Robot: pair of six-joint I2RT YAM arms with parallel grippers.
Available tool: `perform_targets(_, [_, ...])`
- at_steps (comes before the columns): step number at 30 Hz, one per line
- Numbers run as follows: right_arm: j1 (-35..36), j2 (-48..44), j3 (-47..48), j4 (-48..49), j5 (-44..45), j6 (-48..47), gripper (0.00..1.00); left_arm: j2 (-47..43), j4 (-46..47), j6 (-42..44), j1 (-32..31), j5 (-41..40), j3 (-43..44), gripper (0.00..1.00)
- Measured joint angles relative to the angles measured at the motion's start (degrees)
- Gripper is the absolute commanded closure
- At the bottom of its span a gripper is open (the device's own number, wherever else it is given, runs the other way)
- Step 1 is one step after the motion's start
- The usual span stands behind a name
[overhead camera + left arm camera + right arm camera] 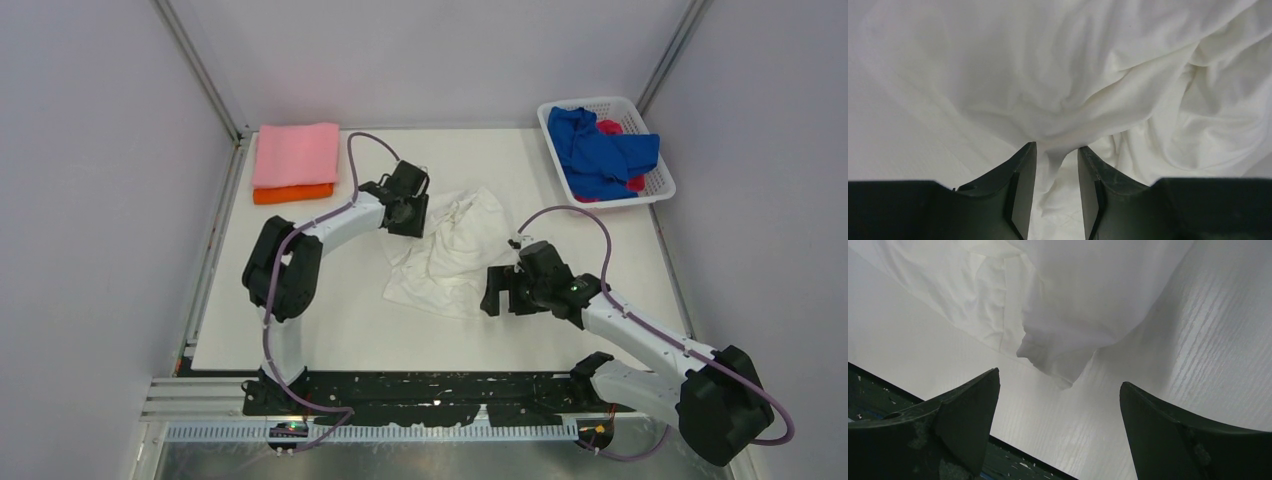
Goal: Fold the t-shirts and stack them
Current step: Flatten out the tshirt
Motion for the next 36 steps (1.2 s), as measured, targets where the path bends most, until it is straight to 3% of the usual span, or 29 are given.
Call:
perform_targets(5, [0.02,0.55,-0.04,1.4,0.09,0.7,0.03,0.66,0.52,0.02,-0.39,1.97,0.0,0.62])
perform_targets(7, [0.02,0.79,-0.15,1.9,0.17,1.01,0.02,1.01,0.55,0.02,-0.57,2.05,0.0,0.66])
perform_targets(9, [0.02,1.05,-0.2,2.4,0.26,1.36,0.0,1.44,0.52,-0.04,-0.68,1.77,0.0,0.77])
perform_targets(11, [0.02,1.33,-0.26,2.93,0.42,1.7,0.01,2.05,0.39,-0.35,-0.74,1.07,0.0,0.98])
perform_targets(13, [0.07,1.75,-0.57,3.76,0.5,2.1,0.06,2.38,0.22,-0.7,-0.74,0.31,0.0,1.0])
perform_targets(17, [0.52,3.82,-1.16,5.16,1.14,3.23,0.26,2.34,0.2,-0.87,-0.74,-1.6,0.0,1.0])
perform_targets(19, [0.94,5.29,-1.16,5.79,1.84,3.72,0.45,2.21,0.26,-1.11,-0.74,-2.47,-0.11,1.0])
perform_targets(20, [1.16,6.03,-1.18,6.14,2.69,4.13,0.62,1.84,0.28,-1.25,-0.74,-3.1,-0.35,1.0])
perform_targets(24, [1.62,7.08,-1.42,6.6,8.61,6.6,0.92,-2.05,0.13,-1.53,-0.61,-6.16,-2.12,1.0])
perform_targets(30, [1.62,6.4,-0.48,5.2,21.57,8.07,0.95,-13.62,-0.09,-1.53,0.74,-11.96,-5.2,1.0])
perform_targets(36, [0.09,1.81,9.22,1.09,35.08,3.87,0.95,-28.96,-1.53,-0.87,2.89,-21.55,-6.47,1.0])
